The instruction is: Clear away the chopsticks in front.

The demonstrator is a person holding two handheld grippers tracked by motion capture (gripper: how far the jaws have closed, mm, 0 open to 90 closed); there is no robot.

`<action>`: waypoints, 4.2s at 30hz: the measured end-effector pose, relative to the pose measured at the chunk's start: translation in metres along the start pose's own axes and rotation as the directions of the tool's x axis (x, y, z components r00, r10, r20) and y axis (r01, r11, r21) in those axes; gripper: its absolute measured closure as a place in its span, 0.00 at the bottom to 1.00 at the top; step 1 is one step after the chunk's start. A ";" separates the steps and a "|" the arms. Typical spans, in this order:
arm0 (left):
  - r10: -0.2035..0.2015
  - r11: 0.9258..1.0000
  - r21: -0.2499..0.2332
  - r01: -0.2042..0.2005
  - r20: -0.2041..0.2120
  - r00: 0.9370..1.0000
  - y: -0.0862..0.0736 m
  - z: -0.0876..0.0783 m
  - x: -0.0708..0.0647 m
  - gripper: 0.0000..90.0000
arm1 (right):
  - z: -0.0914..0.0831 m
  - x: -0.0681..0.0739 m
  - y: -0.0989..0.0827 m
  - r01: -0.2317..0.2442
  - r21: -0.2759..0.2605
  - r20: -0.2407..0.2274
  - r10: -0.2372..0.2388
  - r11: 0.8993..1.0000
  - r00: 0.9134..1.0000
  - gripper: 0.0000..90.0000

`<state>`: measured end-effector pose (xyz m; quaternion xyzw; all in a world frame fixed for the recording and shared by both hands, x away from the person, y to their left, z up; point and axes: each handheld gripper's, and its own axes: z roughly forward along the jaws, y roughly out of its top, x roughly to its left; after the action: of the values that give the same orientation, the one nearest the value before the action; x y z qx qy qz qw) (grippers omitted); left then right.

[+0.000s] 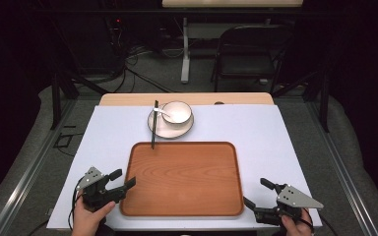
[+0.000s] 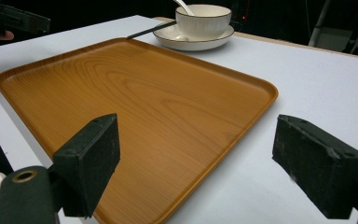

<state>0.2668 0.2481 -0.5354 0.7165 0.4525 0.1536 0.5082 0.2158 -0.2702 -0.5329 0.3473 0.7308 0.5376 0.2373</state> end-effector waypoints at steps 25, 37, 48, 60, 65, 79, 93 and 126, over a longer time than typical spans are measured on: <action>-0.063 0.998 0.013 0.064 -0.019 0.998 0.015 0.011 0.002 0.35 | 0.002 0.000 0.001 -0.002 0.005 0.008 0.002 1.000 1.000 0.16; -0.056 0.995 0.082 0.056 0.000 0.998 0.041 0.041 0.001 0.35 | 0.003 0.000 0.001 -0.013 0.003 0.013 0.013 1.000 1.000 0.16; -0.066 0.987 0.144 0.069 -0.027 0.997 0.062 0.056 0.009 0.35 | 0.003 -0.001 0.001 -0.017 0.004 0.018 0.017 1.000 1.000 0.16; -0.014 0.978 0.206 0.022 -0.038 0.999 0.086 0.074 0.011 0.35 | 0.003 -0.001 0.001 -0.023 0.009 0.022 0.023 1.000 0.999 0.16; -0.002 0.975 0.222 0.013 -0.050 0.999 0.093 0.084 0.011 0.35 | 0.003 -0.002 0.001 -0.028 0.010 0.024 0.028 1.000 0.999 0.16; -0.047 0.975 0.213 0.061 -0.068 0.997 0.127 0.102 0.021 0.41 | 0.002 -0.002 0.000 -0.029 0.009 0.026 0.029 1.000 0.999 0.16; -0.099 0.958 0.254 0.134 -0.147 0.984 0.159 0.131 0.034 0.45 | 0.001 -0.003 0.000 -0.027 0.006 0.034 0.027 1.000 0.999 0.16; -0.220 0.871 0.372 0.320 -0.286 0.933 0.164 0.202 0.069 0.86 | 0.000 -0.004 0.000 -0.032 0.003 0.031 0.032 0.999 0.999 0.16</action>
<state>0.5227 0.1727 -0.4979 0.7135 0.6276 0.0652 0.3046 0.2185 -0.2736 -0.5331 0.3675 0.7224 0.5346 0.2394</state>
